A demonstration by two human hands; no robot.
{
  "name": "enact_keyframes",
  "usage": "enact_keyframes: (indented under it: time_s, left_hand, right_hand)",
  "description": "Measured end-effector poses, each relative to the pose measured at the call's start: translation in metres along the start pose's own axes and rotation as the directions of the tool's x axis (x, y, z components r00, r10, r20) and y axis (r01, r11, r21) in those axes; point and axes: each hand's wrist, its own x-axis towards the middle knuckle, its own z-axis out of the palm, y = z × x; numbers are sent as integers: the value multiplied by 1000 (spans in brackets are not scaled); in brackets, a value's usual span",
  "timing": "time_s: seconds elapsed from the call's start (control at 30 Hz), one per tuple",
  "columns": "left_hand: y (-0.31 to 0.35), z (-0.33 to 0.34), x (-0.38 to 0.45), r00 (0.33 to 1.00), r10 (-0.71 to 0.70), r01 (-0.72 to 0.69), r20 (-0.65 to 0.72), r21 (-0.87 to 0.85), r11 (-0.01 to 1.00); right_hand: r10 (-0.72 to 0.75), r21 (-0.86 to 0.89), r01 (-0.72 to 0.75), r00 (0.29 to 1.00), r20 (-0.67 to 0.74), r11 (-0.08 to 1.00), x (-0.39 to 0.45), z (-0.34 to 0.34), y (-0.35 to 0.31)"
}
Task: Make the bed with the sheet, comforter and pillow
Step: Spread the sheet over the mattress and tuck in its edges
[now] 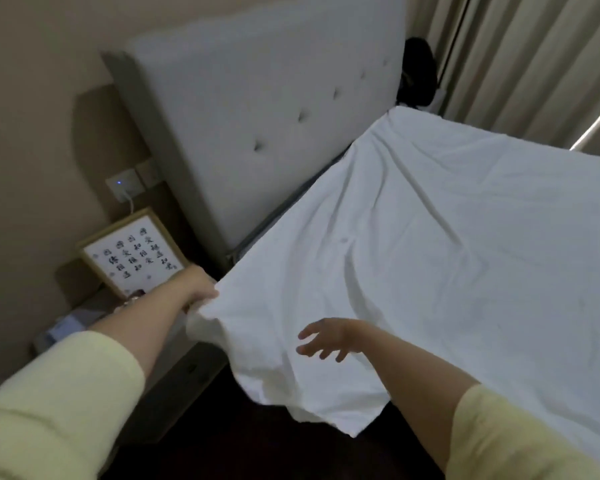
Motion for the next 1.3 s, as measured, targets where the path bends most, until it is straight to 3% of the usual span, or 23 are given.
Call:
enact_keyframes:
  time_s: [0.1,0.2,0.43,0.6,0.7,0.8,0.93,1.13,1.3]
  left_hand:
    - [-5,15,-10,998,31,-25,-48,107,994]
    - [-1,37,-6,997,69,-69,42,3,998]
    - [19,26,30,985,170,-163,41,-125,979]
    - [25,-7,105,973,229,-232,-38,-192,954]
    - [25,-16,144,970,244,-242,-8,-166,956]
    - [33,-21,187,975,222,-218,15,-150,964]
    - [56,-6,231,982,176,-161,72,-175,971]
    - [101,59,319,990,55,-26,128,-213,977]
    - [98,113,384,987,-57,88,150,-206,975]
  right_hand:
    - [22,-187,-64,976,-215,980,-7,-11,8]
    - [44,-133,-95,937,-346,987,-13,-23,19]
    - [58,-124,-115,919,-390,986,0,-64,-7]
    - [81,-58,-116,901,-426,992,61,-94,-47]
    - [110,-11,-127,896,-430,992,96,-104,-68]
    - [84,10,-90,878,-471,996,132,-119,-75]
    - [173,87,-149,852,-494,985,160,-136,-59]
    - [255,155,-203,807,-533,967,242,-183,-21]
    - [317,296,-188,814,-487,937,318,-175,-3]
